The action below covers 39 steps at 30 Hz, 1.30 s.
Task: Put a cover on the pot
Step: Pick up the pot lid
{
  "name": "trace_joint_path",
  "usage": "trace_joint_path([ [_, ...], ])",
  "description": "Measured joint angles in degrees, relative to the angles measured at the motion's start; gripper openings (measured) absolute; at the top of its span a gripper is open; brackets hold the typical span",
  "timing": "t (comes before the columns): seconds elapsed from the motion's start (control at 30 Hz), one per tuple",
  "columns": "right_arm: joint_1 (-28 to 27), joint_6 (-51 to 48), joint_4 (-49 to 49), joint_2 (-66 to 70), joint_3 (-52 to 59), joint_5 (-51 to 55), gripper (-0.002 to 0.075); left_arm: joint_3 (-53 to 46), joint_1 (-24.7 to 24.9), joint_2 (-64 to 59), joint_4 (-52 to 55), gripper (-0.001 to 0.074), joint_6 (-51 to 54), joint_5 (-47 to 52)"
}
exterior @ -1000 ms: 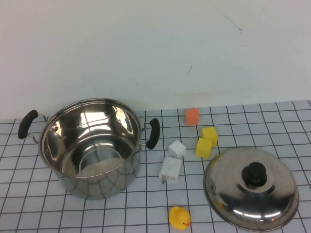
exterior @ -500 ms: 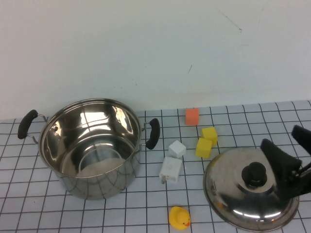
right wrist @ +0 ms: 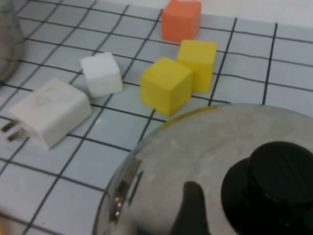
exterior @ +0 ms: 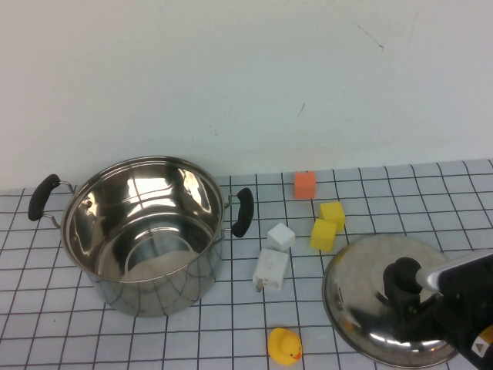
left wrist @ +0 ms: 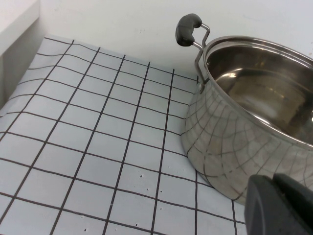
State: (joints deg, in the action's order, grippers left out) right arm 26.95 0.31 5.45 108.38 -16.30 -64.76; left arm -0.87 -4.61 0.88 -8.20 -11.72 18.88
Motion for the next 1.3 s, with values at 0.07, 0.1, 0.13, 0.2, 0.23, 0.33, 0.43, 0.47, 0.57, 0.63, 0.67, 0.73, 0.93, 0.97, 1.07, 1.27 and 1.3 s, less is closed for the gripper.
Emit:
trace_joint_path([
  [0.07, 0.0, 0.0, 1.2, 1.7, -1.4, -0.1, 0.0545, 0.0, 0.0, 0.0, 0.0, -0.0003, 0.0, 0.0],
  [0.1, 0.0, 0.0, 1.7, 2.2, -2.0, -0.2, 0.0545, 0.0, 0.0, 0.0, 0.0, -0.0003, -0.1, 0.0],
  [0.13, 0.0, 0.0, 2.4, 2.9, -2.5, -0.4, 0.0545, 0.0, 0.0, 0.0, 0.0, -0.0003, -0.2, 0.0],
  [0.2, 0.0, 0.0, 3.7, 4.2, -3.4, -0.5, 0.0545, 0.0, 0.0, 0.0, 0.0, -0.0003, -0.2, 0.0],
  [0.23, 0.0, 0.0, 4.2, 4.9, -3.8, -0.5, 0.0545, 0.0, 0.0, 0.0, 0.0, -0.0003, -0.2, 0.0],
  [0.33, 0.0, 0.0, 5.0, 6.8, -4.8, -0.7, 0.0545, 0.0, 0.0, 0.0, 0.0, -0.0003, -0.2, 0.0],
  [0.43, 0.0, 0.0, 5.3, 8.6, -5.1, -0.7, 0.0536, 0.0, 0.0, 0.0, 0.0, -0.0003, -0.2, 0.0],
  [0.47, 0.0, -0.3, 5.3, 8.8, -5.1, -1.1, 0.0521, 0.0, 0.0, 0.0, 0.0, -0.0003, -0.2, 0.0],
  [0.57, 0.0, -0.3, 5.2, 9.1, -5.2, -1.6, 0.0422, 0.0, 0.0, 0.0, 0.0, -0.0003, -0.2, 0.0],
  [0.63, 0.0, -0.3, 5.1, 9.1, -5.2, -1.6, 0.0312, 0.0, 0.0, 0.0, 0.0, -0.0003, -0.2, 0.0],
  [0.67, 0.0, -0.3, 5.1, 8.9, -5.2, -1.5, 0.0267, 0.0, 0.0, 0.0, 0.0, -0.0003, -0.2, 0.0],
  [0.73, 0.0, -0.6, 5.5, 7.2, -5.0, -1.1, 0.0171, 0.0, 0.0, 0.0, 0.0, -0.0003, -0.2, 0.0],
  [0.93, 0.0, -5.7, 10.0, -6.8, -3.0, -0.8, 0.008, 0.0, 0.0, 0.0, 0.0, -0.0003, -0.2, 0.0],
  [0.97, 0.0, -6.3, 10.5, -9.5, -2.7, -0.8, 0.0078, 0.0, 0.0, 0.0, 0.0, -0.0003, -0.2, 0.0],
  [1.07, 0.0, -6.9, 11.1, -15.4, -2.7, -0.4, 0.0092, 0.0, 0.0, 0.0, 0.0, -0.0003, -0.2, 0.0],
  [1.27, 0.0, -7.1, 11.3, -14.4, -2.4, -0.3, 0.0379, 0.0, 0.0, 0.0, 0.0, -0.0003, -0.2, 0.0],
  [1.3, 0.0, -6.7, 11.3, -13.2, -2.7, -0.3, 0.0444, 0.0, 0.0, 0.0, 0.0, -0.0003, -0.2, 0.0],
])
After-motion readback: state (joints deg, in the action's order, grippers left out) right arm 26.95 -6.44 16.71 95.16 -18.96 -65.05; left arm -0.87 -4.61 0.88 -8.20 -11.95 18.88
